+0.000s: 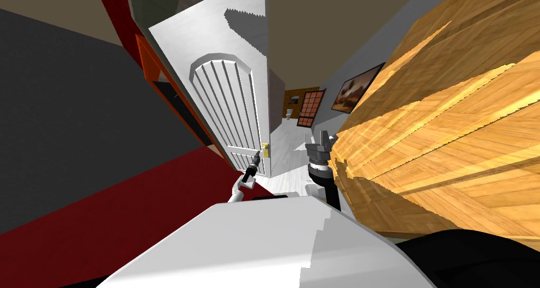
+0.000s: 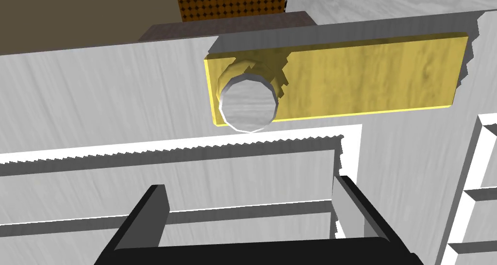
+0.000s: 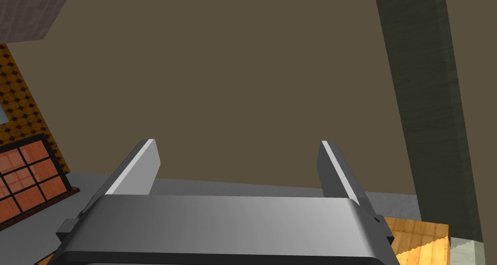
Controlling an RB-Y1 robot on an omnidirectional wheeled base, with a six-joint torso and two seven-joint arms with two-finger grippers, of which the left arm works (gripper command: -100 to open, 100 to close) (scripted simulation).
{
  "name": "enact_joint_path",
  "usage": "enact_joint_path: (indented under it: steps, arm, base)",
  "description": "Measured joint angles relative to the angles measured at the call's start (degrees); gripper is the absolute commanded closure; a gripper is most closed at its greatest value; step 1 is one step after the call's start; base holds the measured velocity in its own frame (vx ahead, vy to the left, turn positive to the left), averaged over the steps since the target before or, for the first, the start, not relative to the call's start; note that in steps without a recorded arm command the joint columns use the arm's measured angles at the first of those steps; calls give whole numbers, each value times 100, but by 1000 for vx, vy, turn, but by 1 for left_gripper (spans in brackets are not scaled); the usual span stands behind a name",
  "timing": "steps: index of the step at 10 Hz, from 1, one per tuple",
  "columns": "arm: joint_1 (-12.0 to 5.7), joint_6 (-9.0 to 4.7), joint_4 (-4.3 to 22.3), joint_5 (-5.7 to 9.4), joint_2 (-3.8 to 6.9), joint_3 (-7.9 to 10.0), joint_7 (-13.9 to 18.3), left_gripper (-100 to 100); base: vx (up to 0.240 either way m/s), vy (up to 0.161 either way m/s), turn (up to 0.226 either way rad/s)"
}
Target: Push the door open
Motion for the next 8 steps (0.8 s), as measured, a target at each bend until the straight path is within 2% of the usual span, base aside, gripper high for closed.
enact_joint_path:
  steps: [2, 3, 5, 8]
  arm:
    - [73, 50, -120, 8, -62, -53, 23, -100]
    - [79, 52, -124, 9, -66, -56, 25, -100]
    - [46, 20, -69, 13, -21, -23, 20, -100]
    - [7, -24, -5, 14, -24, 26, 1, -100]
  base:
    - [-130, -18, 7]
    - [98, -52, -33]
    - [186, -59, -18]
    - [201, -51, -21]
